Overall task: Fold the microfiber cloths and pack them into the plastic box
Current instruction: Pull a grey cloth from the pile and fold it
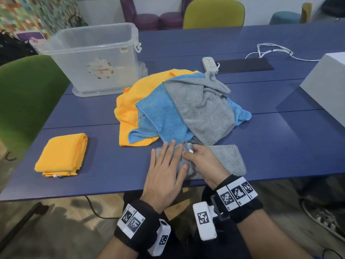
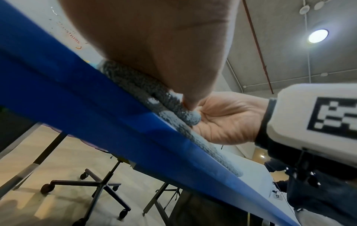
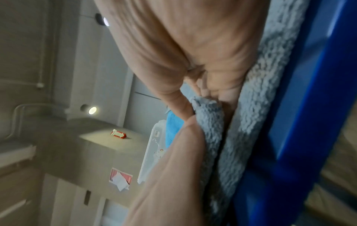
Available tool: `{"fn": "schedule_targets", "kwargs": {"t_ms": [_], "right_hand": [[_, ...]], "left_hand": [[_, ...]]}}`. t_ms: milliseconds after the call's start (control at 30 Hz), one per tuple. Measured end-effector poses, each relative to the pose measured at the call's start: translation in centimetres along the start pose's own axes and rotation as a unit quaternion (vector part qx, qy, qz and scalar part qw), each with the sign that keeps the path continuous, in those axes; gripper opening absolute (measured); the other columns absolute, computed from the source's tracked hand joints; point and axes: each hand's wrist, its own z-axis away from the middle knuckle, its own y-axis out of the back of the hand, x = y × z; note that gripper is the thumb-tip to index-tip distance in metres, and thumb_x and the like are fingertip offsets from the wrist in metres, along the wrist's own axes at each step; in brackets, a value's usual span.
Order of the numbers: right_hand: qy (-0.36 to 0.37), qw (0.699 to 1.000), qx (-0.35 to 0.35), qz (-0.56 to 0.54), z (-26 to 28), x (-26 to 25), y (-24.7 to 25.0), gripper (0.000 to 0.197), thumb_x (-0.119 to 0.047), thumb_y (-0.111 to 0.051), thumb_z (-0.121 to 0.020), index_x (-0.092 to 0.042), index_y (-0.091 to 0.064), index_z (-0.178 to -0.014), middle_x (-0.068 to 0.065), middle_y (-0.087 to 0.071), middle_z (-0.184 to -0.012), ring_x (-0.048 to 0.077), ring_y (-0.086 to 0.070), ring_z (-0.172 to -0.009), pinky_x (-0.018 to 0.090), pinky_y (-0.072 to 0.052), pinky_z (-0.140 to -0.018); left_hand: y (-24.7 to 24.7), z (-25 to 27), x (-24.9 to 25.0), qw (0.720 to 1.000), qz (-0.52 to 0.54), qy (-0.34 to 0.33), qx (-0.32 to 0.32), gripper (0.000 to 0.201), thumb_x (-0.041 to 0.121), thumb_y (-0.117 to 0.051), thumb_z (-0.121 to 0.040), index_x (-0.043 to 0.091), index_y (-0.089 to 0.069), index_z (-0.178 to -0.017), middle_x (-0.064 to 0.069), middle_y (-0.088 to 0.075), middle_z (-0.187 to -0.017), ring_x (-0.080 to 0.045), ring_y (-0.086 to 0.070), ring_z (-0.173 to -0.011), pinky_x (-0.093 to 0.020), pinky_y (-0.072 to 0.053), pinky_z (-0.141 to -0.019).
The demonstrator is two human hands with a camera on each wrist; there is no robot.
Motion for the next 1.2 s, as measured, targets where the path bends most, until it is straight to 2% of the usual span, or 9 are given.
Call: {"fn": "schedule_targets", "kwargs": {"t_ms": [167, 267, 333, 367, 500, 767, 933, 1067, 1200], "right_hand": [[0.064, 0.965, 0.123, 0.221, 0.9, -0.3, 2.0, 0.021, -0.035, -0.069, -0.086, -0.024, -0.071, -0.103, -0.005, -0.077, -0.085, 0.014, -0.074, -0.083, 0.046, -0.059, -0.085], [0.108, 0.844, 0.236, 0.469, 2.7, -0.6, 4.3, 0.023, -0.035, -0.063, -0.092, -0.023, -0.067, -0.112, -0.003, -0.069, -0.105, 0.020, -0.065, -0.098, 0.038, -0.052, -0.084], [0.069, 0.752, 0.313, 0.576, 3.8, -0.5, 5.6, 0.037, -0.039, -0.063, -0.091, -0.015, -0.061, -0.120, 0.009, -0.055, -0.117, 0.031, -0.054, -0.106, 0.046, -0.047, -0.085], [0.027, 0.736, 0.338, 0.586, 4.1, -0.3, 6.1, 0.045, -0.044, -0.064, -0.090, -0.012, -0.058, -0.121, 0.012, -0.051, -0.118, 0.034, -0.051, -0.109, 0.049, -0.046, -0.086], [-0.065, 0.763, 0.344, 0.544, 4.4, -0.2, 7.4, 0.062, -0.056, -0.061, -0.090, -0.005, -0.053, -0.124, 0.018, -0.051, -0.123, 0.039, -0.049, -0.115, 0.053, -0.046, -0.088], [-0.119, 0.824, 0.279, 0.479, 3.7, -1.5, 7.7, 0.047, -0.048, -0.065, -0.089, -0.005, -0.057, -0.105, 0.020, -0.065, -0.111, 0.039, -0.061, -0.104, 0.042, -0.048, -0.082], [-0.086, 0.836, 0.265, 0.472, 4.2, -2.1, 7.3, 0.041, -0.037, -0.061, -0.091, -0.003, -0.054, -0.112, 0.020, -0.054, -0.116, 0.041, -0.056, -0.105, 0.043, -0.045, -0.085], [-0.032, 0.879, 0.243, 0.409, 4.8, -3.4, 7.1, 0.024, -0.027, -0.060, -0.090, -0.009, -0.047, -0.100, 0.012, -0.060, -0.097, 0.036, -0.058, -0.094, 0.041, -0.047, -0.077], [0.083, 0.906, 0.238, 0.340, 5.4, -5.3, 5.6, 0.023, -0.018, -0.067, -0.084, -0.015, -0.051, -0.100, -0.004, -0.060, -0.088, 0.011, -0.058, -0.080, 0.022, -0.044, -0.064]], "left_hand": [[-0.3, 0.1, 0.3, 0.996, -0.079, -0.014, -0.028, 0.062, 0.053, -0.012, -0.108, 0.028, -0.008, -0.165, 0.006, 0.003, -0.173, -0.017, 0.011, -0.158, -0.052, 0.001, -0.127], [-0.5, 0.1, 0.3, 0.994, -0.104, -0.020, -0.041, 0.061, 0.052, -0.012, -0.109, 0.028, -0.010, -0.165, 0.004, 0.002, -0.173, -0.022, 0.007, -0.159, -0.055, -0.002, -0.126], [-0.6, 0.0, 0.4, 0.992, -0.115, -0.020, -0.046, 0.060, 0.053, -0.013, -0.109, 0.029, -0.011, -0.165, 0.003, 0.000, -0.173, -0.024, 0.005, -0.159, -0.056, -0.002, -0.126], [-0.7, 0.0, 0.4, 0.992, -0.119, -0.019, -0.049, 0.060, 0.053, -0.013, -0.109, 0.029, -0.012, -0.165, 0.003, -0.001, -0.173, -0.025, 0.004, -0.159, -0.057, -0.003, -0.126], [-0.6, 0.0, 0.7, 0.991, -0.126, -0.014, -0.052, 0.061, 0.055, -0.014, -0.108, 0.031, -0.013, -0.164, 0.003, -0.003, -0.173, -0.027, 0.001, -0.159, -0.058, -0.004, -0.126], [-0.6, -0.1, 0.9, 0.990, -0.127, -0.010, -0.053, 0.061, 0.056, -0.016, -0.108, 0.031, -0.017, -0.164, 0.002, -0.007, -0.173, -0.027, -0.002, -0.159, -0.059, -0.006, -0.126], [-0.6, -0.1, 1.0, 0.991, -0.125, -0.007, -0.049, 0.062, 0.057, -0.016, -0.107, 0.032, -0.018, -0.164, 0.001, -0.008, -0.173, -0.027, -0.003, -0.159, -0.058, -0.005, -0.126], [-0.6, -0.1, 1.0, 0.991, -0.123, -0.003, -0.046, 0.062, 0.059, -0.015, -0.106, 0.034, -0.017, -0.163, 0.001, -0.008, -0.173, -0.026, -0.002, -0.159, -0.058, -0.003, -0.126], [-0.5, -0.3, 1.1, 0.992, -0.117, 0.001, -0.041, 0.062, 0.059, -0.017, -0.106, 0.035, -0.020, -0.163, 0.001, -0.010, -0.172, -0.025, -0.002, -0.159, -0.058, -0.001, -0.126]]}}
